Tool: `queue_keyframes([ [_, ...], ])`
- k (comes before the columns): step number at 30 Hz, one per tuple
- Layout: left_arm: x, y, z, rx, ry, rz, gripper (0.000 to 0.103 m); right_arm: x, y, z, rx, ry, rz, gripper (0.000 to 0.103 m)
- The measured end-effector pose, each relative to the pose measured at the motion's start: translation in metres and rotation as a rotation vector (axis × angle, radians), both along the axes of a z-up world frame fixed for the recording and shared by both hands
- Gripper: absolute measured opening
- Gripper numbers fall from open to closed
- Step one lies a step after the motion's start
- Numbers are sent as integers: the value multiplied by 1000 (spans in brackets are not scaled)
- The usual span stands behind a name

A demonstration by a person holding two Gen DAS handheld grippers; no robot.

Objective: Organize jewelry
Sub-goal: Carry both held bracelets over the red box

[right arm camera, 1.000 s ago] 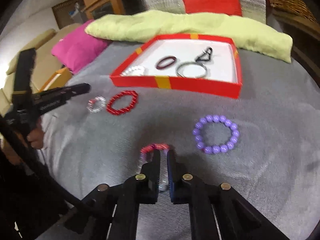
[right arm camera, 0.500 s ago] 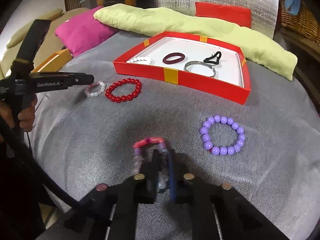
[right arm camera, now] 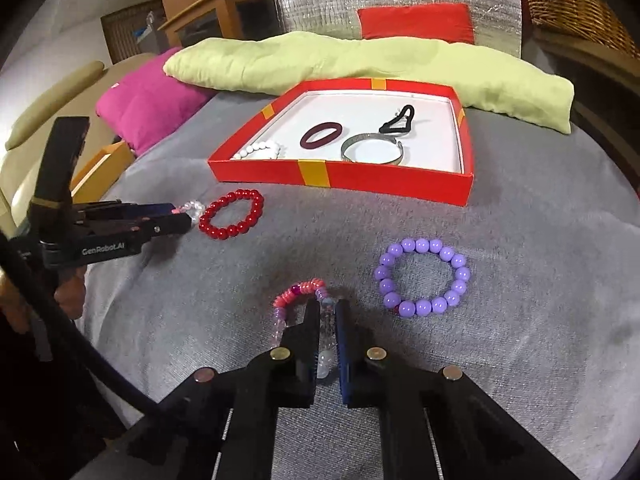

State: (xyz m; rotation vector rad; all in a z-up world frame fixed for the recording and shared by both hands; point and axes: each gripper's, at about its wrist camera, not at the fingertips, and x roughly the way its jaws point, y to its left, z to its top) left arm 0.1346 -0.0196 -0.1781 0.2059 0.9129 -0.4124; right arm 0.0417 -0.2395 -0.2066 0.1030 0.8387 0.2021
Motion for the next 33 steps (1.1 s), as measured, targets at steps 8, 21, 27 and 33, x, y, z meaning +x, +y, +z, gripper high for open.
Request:
queue_keyframes([
  [8,1,4,7,-20,-19,19,8,1,-3,-1,47,3,-22,9],
  [21,-3,14,26,-88,-80,42,7,0,-6,14,157,-64,-58,9],
  [27,-12,11,35,-77,-126,30,7,-1,-5,19,183,-92,-62,9],
  [33,-22,3,41,-89,-139,-4,7,1,-6,23,215,-118,-85,9],
])
